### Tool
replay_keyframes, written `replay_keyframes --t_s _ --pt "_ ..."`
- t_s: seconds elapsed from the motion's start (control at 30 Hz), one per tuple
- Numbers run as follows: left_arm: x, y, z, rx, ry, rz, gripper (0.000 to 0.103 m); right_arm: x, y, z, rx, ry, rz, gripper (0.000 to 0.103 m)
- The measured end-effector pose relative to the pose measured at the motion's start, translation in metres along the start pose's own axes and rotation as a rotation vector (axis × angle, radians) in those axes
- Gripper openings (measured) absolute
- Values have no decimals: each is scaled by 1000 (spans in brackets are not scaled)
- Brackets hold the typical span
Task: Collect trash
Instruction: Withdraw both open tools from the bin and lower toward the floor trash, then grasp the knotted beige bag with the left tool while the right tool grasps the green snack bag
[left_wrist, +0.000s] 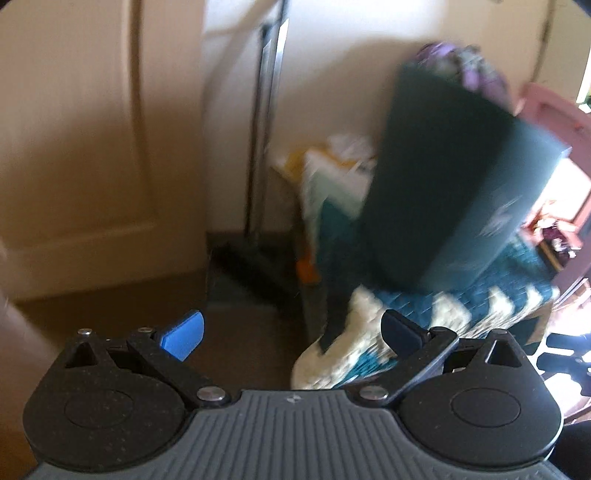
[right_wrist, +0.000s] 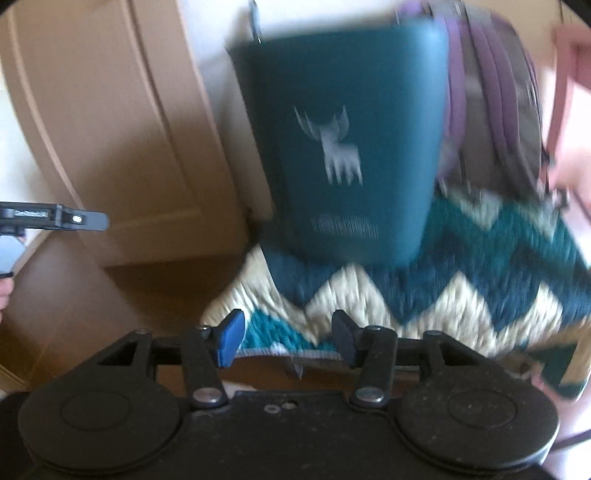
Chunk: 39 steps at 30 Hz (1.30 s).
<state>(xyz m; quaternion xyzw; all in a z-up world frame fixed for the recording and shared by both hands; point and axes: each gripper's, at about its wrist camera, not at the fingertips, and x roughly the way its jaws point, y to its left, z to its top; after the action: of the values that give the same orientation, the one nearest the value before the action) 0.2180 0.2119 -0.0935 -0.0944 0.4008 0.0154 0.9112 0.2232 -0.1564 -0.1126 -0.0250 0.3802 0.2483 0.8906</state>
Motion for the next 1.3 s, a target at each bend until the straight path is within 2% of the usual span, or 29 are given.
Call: replay_keyframes --t_s 0.1,0.23,0.4,0.6,0.83,1.0,1.1,1.3 --pt "37 16 -26 4 57 22 103 38 -9 -28 1 77 -40 51" --pt "88 23 -57 59 132 32 103 91 -23 -62 -2 183 -67 52" --pt "149 19 -101 168 221 19 103 151 -45 -99 21 304 -100 52" --pt "223 9 -147 210 356 -24 103 221 -68 -142 90 474 -134 52" --pt "294 -26 -200 421 462 -74 103 274 -84 -191 109 638 -107 52" --pt "333 -38 -229 506 514 -87 103 305 -85 -217 105 716 -82 52" --pt "352 -39 -242 546 534 -78 103 322 -85 -225 100 733 -72 51" --pt "376 -44 -255 633 526 -90 103 357 -79 -237 20 783 -61 51"
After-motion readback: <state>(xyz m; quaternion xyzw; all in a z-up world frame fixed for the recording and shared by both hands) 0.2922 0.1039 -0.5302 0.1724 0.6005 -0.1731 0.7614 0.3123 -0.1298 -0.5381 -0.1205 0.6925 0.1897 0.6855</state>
